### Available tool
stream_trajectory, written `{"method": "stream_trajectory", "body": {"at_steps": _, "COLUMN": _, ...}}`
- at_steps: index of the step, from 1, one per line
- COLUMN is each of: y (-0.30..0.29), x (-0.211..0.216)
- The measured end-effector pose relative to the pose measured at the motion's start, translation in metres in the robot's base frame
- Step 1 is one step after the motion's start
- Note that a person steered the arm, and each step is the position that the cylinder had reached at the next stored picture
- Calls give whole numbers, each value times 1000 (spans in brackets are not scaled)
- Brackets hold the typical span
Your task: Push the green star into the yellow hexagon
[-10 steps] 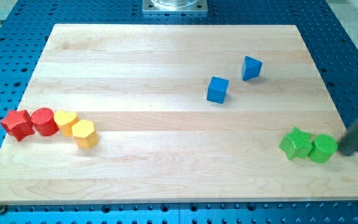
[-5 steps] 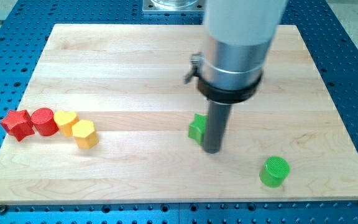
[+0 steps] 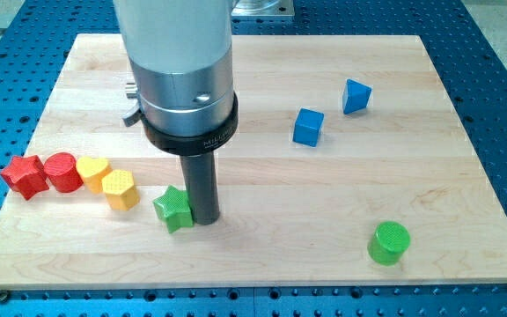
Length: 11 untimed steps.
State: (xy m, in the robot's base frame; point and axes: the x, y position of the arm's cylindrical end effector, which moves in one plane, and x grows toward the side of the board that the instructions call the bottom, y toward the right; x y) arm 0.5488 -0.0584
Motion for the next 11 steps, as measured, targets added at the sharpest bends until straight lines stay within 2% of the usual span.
{"method": "stream_trajectory", "body": {"at_steps": 2, "y": -39, "x": 8}}
{"method": "stream_trajectory", "body": {"at_steps": 4, "y": -59, "x": 57}}
{"method": "stream_trajectory", "body": {"at_steps": 5, "y": -79, "x": 57}}
{"method": "stream_trajectory", "body": {"at_steps": 6, "y": -79, "x": 37}}
{"method": "stream_trajectory", "body": {"at_steps": 8, "y": -77, "x": 26}}
{"method": "stream_trajectory", "body": {"at_steps": 9, "y": -71, "x": 25}}
{"method": "stream_trajectory", "body": {"at_steps": 10, "y": -16, "x": 29}}
{"method": "stream_trajectory", "body": {"at_steps": 11, "y": 58, "x": 14}}
